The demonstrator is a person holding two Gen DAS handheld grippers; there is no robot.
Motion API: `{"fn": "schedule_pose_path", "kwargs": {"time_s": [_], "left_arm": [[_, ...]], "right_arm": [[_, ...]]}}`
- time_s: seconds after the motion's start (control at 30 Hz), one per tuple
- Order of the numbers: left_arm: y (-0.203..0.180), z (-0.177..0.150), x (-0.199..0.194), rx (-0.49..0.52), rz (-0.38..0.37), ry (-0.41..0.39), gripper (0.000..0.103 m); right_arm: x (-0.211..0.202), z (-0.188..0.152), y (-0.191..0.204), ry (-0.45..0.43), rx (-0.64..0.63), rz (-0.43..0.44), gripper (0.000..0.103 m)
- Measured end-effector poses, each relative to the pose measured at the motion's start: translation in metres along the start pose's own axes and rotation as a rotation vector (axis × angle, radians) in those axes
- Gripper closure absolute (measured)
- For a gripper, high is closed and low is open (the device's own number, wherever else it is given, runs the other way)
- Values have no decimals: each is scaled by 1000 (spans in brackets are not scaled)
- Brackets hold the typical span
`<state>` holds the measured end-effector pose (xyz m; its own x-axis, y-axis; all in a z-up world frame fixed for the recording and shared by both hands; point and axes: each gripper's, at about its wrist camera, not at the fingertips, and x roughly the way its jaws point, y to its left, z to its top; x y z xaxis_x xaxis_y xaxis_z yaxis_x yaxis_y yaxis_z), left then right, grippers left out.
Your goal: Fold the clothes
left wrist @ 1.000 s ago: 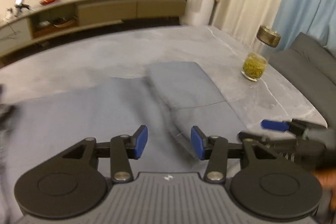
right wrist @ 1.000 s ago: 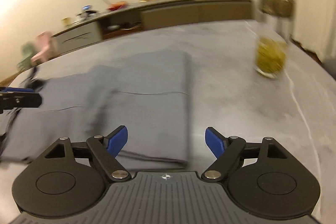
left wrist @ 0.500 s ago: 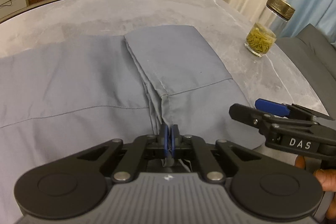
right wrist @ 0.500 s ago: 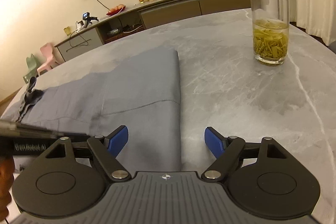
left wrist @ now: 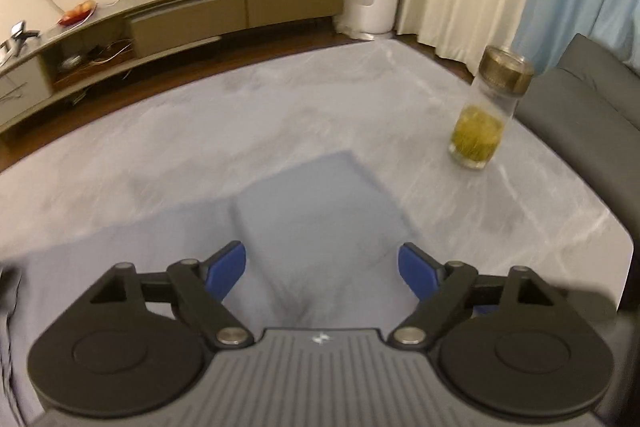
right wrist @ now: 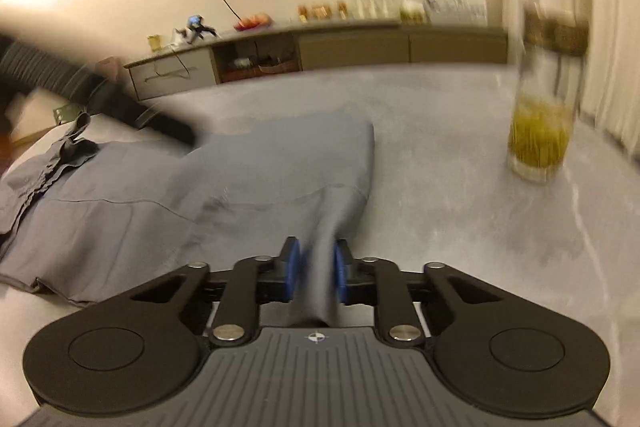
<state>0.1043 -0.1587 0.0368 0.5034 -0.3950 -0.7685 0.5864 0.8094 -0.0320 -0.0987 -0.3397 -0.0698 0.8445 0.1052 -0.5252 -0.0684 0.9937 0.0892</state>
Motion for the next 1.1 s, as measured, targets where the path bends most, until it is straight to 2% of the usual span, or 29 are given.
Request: {"fn": "schedule_pose_path", "kwargs": {"time_s": [0.1,0.13,0.17,0.2,0.23,0.27,0.3,0.37,0.4,0.43,0.5,0.53,0.63,0.67,0.7,0.8,0.87,0.97,1.03,1.07,1.1], "left_arm": [[-24,23,28,79,-54,58,16],[-33,24,40,111,-59,86,16],[-39,21,50,151,-32,103,17],[-45,18,60,191,-4,119,34],[-47,11,68,221,60,122,56],[-43,6,69,214,57,122,82],[-38,2,71,206,52,122,88],[-14,-3,46,131,31,56,90],[-2,-5,33,93,21,23,91],[15,-6,17,46,10,-5,91],[53,-9,-12,-48,0,-50,91],[74,-12,-24,-95,2,-67,91],[141,-43,-20,-220,44,-13,88],[164,-54,-18,-261,58,6,80],[186,-64,-17,-303,72,25,67],[211,-95,-7,-395,182,20,51],[218,-111,-6,-456,135,1,45],[217,-126,-3,-491,76,-10,41],[215,-132,-1,-484,35,-14,47],[211,-134,0,-461,10,-16,70],[206,-131,-2,-427,26,-25,83]], "right_arm": [[-11,0,18,-83,-96,44,88],[-14,-1,24,-105,-121,63,88],[-15,-1,27,-120,-141,80,88],[-16,-2,30,-130,-157,96,88],[-17,-3,31,-136,-160,114,87],[-18,-3,30,-140,-154,134,87],[-18,-3,30,-144,-148,153,87],[-21,-2,27,-155,-122,206,86],[-23,-1,24,-165,-95,251,78],[-25,1,20,-173,-59,304,55],[-28,4,12,-185,20,414,33],[-28,5,10,-184,47,458,33],[-22,6,11,-161,89,551,33],[-19,5,13,-139,83,554,33],[-16,4,16,-115,71,550,33],[-4,-1,34,-53,10,535,33],[-1,-2,44,-33,-22,514,33],[3,-3,60,-22,-47,475,33],[8,-2,67,-26,-46,454,34],[12,-2,70,-25,-44,444,34],[16,-3,73,-25,-42,434,34]]}}
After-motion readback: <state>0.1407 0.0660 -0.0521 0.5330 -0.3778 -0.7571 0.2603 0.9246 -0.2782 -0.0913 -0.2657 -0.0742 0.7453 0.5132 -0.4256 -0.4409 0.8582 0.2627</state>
